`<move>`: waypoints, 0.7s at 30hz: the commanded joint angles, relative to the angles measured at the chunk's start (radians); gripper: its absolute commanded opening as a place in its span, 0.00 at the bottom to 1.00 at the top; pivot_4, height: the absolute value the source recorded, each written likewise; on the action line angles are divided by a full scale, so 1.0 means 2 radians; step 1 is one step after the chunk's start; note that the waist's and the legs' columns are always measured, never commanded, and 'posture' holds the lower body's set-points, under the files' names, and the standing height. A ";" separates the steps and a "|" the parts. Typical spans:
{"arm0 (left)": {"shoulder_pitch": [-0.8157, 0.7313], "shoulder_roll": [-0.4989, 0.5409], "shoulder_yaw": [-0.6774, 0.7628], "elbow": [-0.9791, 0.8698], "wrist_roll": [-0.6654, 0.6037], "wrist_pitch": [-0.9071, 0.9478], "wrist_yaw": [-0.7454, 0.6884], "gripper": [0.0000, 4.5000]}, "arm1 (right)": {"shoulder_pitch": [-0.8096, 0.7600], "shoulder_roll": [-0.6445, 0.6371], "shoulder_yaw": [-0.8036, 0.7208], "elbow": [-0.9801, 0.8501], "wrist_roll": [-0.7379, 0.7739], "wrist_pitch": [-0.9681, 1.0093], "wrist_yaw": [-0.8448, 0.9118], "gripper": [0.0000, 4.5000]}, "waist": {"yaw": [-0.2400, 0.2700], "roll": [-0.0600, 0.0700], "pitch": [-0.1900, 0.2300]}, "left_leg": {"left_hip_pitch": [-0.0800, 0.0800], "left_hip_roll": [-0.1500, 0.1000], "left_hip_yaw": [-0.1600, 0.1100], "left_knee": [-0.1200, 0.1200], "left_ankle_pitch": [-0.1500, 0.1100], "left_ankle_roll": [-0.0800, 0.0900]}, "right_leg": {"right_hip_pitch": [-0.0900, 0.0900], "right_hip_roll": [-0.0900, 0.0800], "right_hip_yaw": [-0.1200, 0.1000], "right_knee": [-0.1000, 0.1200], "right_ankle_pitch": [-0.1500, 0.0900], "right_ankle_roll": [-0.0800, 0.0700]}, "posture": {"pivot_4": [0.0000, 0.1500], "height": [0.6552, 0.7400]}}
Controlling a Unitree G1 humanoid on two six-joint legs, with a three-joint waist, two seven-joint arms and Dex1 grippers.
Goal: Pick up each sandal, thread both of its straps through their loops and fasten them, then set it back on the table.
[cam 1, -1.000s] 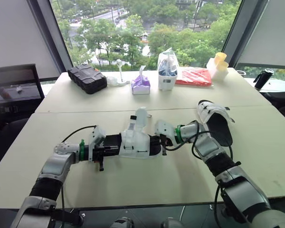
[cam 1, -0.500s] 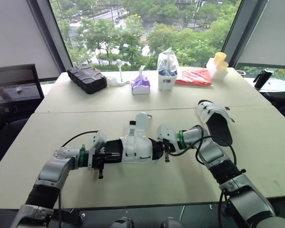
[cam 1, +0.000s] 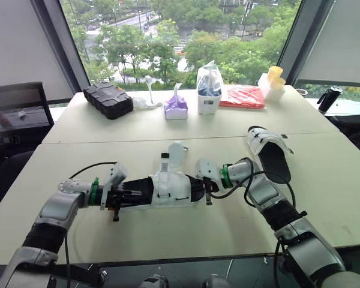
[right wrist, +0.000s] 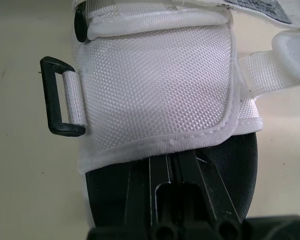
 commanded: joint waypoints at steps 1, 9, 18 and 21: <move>-0.035 0.011 0.026 -0.007 -0.044 0.076 -0.006 0.00 | 0.003 0.001 0.015 0.016 -0.017 0.003 -0.002 0.00 | -0.001 0.000 0.000 | 0.000 0.000 0.000 0.000 0.000 0.000 | 0.000 0.000 0.000 0.000 0.000 0.000 | 1.00 1.00; -0.113 -0.008 0.058 0.046 -0.081 0.180 0.033 0.00 | 0.002 0.000 0.018 0.019 -0.019 0.000 -0.003 0.00 | -0.001 0.000 0.000 | 0.000 0.000 0.000 0.000 0.000 0.000 | 0.001 0.000 0.000 0.001 0.000 0.000 | 1.00 1.00; -0.166 -0.073 0.047 0.145 -0.050 0.157 0.089 0.49 | -0.003 0.001 0.020 0.021 -0.021 0.001 -0.007 0.00 | -0.001 0.000 0.000 | 0.000 0.000 0.000 0.001 0.000 0.000 | 0.001 0.001 0.000 0.001 0.000 0.000 | 1.00 1.00; -0.175 -0.085 0.045 0.159 -0.041 0.150 0.093 0.82 | -0.004 0.001 0.020 0.021 -0.021 0.003 -0.007 0.00 | -0.002 0.000 0.000 | 0.000 0.000 0.000 0.001 0.000 0.000 | 0.001 0.001 0.000 0.001 0.000 0.000 | 1.00 1.00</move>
